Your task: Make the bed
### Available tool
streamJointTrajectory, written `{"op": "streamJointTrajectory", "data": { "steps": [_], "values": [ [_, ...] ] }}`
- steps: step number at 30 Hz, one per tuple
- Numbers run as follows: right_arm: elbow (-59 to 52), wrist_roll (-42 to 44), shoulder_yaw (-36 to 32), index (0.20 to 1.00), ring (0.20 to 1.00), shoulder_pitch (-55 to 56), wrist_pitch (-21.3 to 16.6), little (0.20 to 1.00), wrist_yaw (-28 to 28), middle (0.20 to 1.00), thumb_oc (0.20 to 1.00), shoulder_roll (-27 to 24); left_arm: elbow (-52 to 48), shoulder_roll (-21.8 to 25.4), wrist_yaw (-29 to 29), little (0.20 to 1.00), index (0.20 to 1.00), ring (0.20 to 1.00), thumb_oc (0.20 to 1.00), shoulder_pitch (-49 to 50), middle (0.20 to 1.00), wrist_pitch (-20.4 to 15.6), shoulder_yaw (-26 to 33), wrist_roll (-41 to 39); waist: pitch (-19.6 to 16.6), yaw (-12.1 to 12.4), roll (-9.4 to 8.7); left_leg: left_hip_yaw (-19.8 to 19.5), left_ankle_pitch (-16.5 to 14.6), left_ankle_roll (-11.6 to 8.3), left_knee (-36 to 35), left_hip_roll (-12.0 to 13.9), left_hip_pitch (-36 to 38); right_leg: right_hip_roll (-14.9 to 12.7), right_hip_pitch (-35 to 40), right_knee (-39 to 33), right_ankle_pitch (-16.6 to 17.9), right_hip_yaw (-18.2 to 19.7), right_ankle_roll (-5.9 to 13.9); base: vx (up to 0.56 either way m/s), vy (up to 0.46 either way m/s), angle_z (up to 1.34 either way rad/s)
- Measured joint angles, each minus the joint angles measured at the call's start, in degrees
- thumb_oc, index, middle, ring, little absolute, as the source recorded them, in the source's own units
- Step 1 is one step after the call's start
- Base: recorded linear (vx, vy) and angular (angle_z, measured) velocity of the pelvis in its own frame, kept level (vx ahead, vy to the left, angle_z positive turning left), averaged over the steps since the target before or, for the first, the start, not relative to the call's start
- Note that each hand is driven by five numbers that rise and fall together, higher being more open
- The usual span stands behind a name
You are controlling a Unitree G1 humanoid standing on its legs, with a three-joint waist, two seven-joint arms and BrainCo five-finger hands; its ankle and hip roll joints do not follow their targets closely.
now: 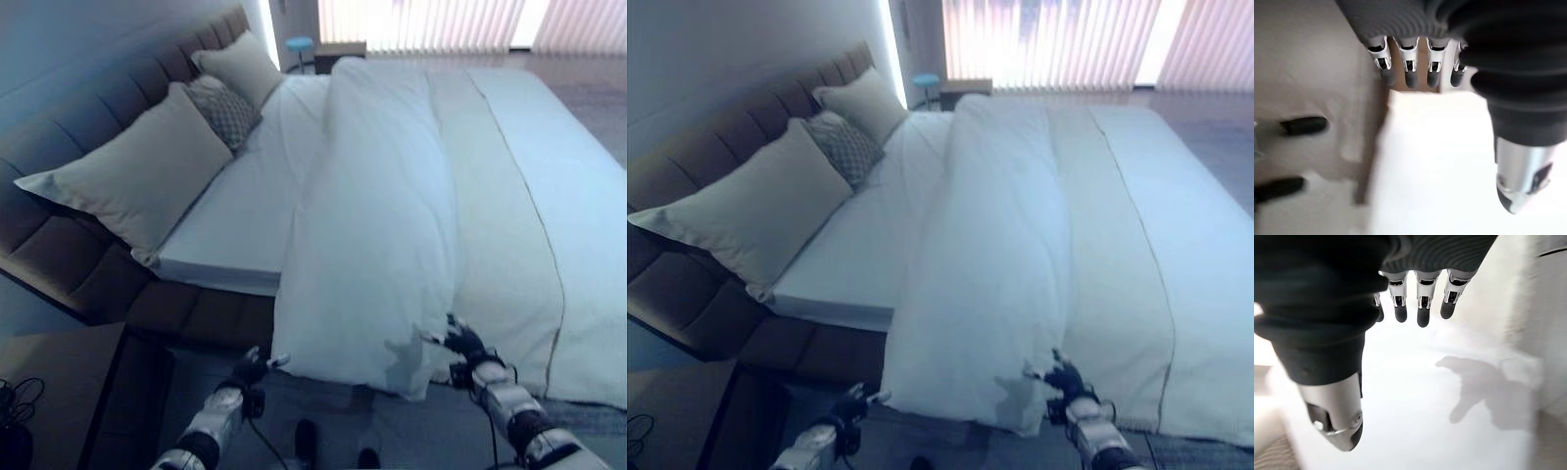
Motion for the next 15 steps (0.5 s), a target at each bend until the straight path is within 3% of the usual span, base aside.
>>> {"op": "streamJointTrajectory", "data": {
  "steps": [2, 4, 7, 9, 10, 12, 13, 14, 15],
  "values": [
    [-0.53, 4.12, 0.98, 1.000, 1.000, -3.77, 0.01, 1.000, 0.49, 1.000, 1.000, 1.81, -3.17, 0.76, -0.77, 1.000, 1.000, 1.000, 1.000, -2.86, 1.000, 0.04, -0.42, -4.94, 2.00, 1.26, -0.97, 0.92, 2.43, 2.55, -0.71, 0.02, -0.65, 0.31, -3.67, 3.02, -0.25, 3.58, 1.67, -0.05, 0.176, -1.11],
    [-2.82, 7.59, 2.38, 1.000, 1.000, -6.56, -0.04, 1.000, 1.41, 1.000, 1.000, 3.00, -3.73, 1.54, -1.93, 1.000, 1.000, 1.000, 1.000, -8.00, 1.000, 0.14, -1.52, -9.37, 4.57, 1.16, -1.75, 3.99, 3.28, 3.84, -1.48, -0.29, -1.52, -2.82, -7.63, 6.83, -0.91, -1.20, 5.27, -0.05, 0.136, -0.72],
    [-4.83, 15.03, 3.59, 1.000, 1.000, -10.00, -0.11, 1.000, 2.03, 1.000, 1.000, 4.99, -4.53, 2.29, -3.52, 1.000, 1.000, 1.000, 1.000, -15.39, 1.000, 0.18, -3.23, -15.84, 8.56, 0.81, -1.71, 6.44, 2.46, 5.20, -1.07, -0.13, -1.30, -4.70, -12.51, 15.13, -1.05, -5.07, 7.54, 0.01, 0.163, -0.40],
    [-7.52, 21.14, 3.36, 1.000, 1.000, -13.27, -0.46, 1.000, 3.02, 1.000, 1.000, 6.17, -5.55, 3.31, -5.18, 1.000, 1.000, 1.000, 1.000, -19.57, 1.000, 0.52, -3.83, -21.45, 10.50, 1.27, -1.43, 8.55, 1.89, 5.73, -1.22, 0.07, -1.43, -7.99, -14.03, 13.84, -2.87, -8.74, 7.45, 0.06, -0.015, -0.48],
    [-7.45, 26.35, 3.51, 1.000, 1.000, -17.82, -1.09, 1.000, 3.78, 1.000, 1.000, 7.18, -6.21, 3.52, -6.44, 1.000, 1.000, 1.000, 1.000, -21.93, 1.000, 0.67, -3.61, -25.74, 11.06, 1.45, -1.98, 9.75, 1.89, 5.61, -1.50, -0.47, -2.23, -9.18, -15.02, 9.88, -2.50, -8.70, 7.94, 0.07, -0.092, -0.40],
    [-8.02, 32.97, 3.24, 1.000, 1.000, -23.85, -3.30, 1.000, 4.74, 1.000, 1.000, 7.07, -7.27, 3.30, -7.58, 1.000, 1.000, 1.000, 1.000, -26.83, 1.000, 0.98, -3.75, -32.26, 11.81, 0.84, -2.05, 8.39, 2.63, 4.70, -1.12, -1.13, -4.69, -8.66, -14.97, 4.65, -1.03, -4.80, 9.46, 0.06, -0.094, 0.10],
    [-8.52, 34.25, 3.23, 1.000, 1.000, -25.25, -3.65, 1.000, 4.80, 1.000, 1.000, 6.70, -8.54, 3.39, -7.69, 1.000, 1.000, 1.000, 1.000, -28.11, 1.000, 1.13, -3.76, -33.62, 12.18, 0.56, -1.90, 7.22, 2.76, 4.48, -0.67, -1.24, -5.69, -8.13, -14.85, 3.65, 0.72, -3.25, 9.18, 0.08, -0.108, 0.76],
    [-9.41, 36.75, 3.24, 1.000, 1.000, -27.54, -4.44, 1.000, 5.02, 1.000, 1.000, 6.42, -11.43, 2.44, -8.43, 1.000, 1.000, 1.000, 1.000, -29.84, 1.000, 1.06, -3.73, -35.96, 12.75, -0.36, -2.41, 5.66, 3.28, 3.75, -0.87, -1.62, -6.54, -7.80, -14.87, 2.88, 4.78, -3.18, 7.37, 0.11, -0.149, 0.72],
    [-9.48, 38.02, 3.52, 1.000, 1.000, -28.94, -4.56, 1.000, 5.08, 1.000, 1.000, 6.26, -12.57, 1.65, -8.50, 1.000, 1.000, 1.000, 1.000, -30.61, 1.000, 1.11, -3.80, -37.36, 12.88, -0.47, -2.43, 5.07, 3.50, 3.24, -1.16, -1.39, -6.96, -7.34, -15.13, 2.43, 5.31, -3.52, 5.94, 0.08, -0.095, 0.52]
  ]
}}
